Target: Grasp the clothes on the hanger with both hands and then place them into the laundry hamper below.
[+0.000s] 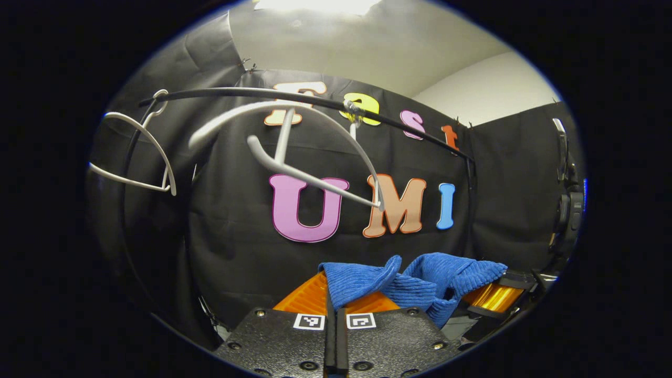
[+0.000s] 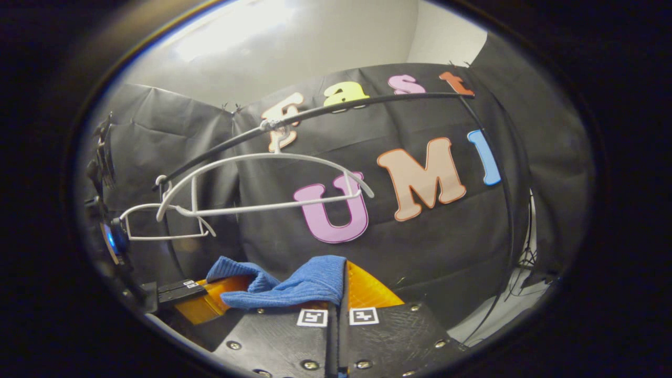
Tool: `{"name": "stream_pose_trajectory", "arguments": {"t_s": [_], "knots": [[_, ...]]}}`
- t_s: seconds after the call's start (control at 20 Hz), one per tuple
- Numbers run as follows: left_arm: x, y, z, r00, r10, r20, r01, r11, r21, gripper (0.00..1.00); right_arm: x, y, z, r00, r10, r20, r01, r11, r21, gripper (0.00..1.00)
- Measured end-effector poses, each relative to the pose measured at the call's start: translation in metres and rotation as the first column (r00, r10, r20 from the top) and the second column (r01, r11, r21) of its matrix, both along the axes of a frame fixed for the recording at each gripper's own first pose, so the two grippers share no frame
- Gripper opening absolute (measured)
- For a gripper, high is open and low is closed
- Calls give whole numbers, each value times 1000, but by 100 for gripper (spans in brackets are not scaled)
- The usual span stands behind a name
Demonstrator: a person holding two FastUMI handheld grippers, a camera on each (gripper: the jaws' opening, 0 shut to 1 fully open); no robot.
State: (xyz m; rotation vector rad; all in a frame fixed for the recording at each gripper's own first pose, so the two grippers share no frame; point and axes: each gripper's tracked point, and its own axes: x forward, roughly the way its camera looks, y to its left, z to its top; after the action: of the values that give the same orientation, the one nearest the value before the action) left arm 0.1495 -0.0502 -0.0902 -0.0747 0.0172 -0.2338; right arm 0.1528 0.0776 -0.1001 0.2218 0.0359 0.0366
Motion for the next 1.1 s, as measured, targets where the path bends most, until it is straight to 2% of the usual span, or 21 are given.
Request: {"name": "stream_pose_trajectory", "arguments": {"t_s": [0.3,0.4,0.45,0.7,0.8,0.95,1.1], "knots": [[20,11,-56,999,34,-37,-34,999,-10,1,17,-11,-61,997,-9,-70,8,1000,-10,1],[26,10,-82,998,30,-62,-31,1000,-6,1,21,-14,-90,994,-13,-109,12,1000,-9,5],[29,12,-94,997,38,-70,-37,999,5,1,26,-20,-106,991,-23,-134,21,1000,-17,1],[34,15,-158,986,41,-162,-36,999,35,1,34,-36,-173,971,-73,-228,54,995,-86,1],[37,15,-173,982,46,-185,-38,998,46,1,37,-33,-188,967,-66,-246,45,995,-91,1],[37,24,-201,974,62,-217,-50,997,58,1,38,-25,-202,971,-38,-234,3,989,-149,2],[35,34,-224,972,73,-225,-64,997,47,1,33,-24,-223,966,-50,-255,-3,980,-200,1]]}}
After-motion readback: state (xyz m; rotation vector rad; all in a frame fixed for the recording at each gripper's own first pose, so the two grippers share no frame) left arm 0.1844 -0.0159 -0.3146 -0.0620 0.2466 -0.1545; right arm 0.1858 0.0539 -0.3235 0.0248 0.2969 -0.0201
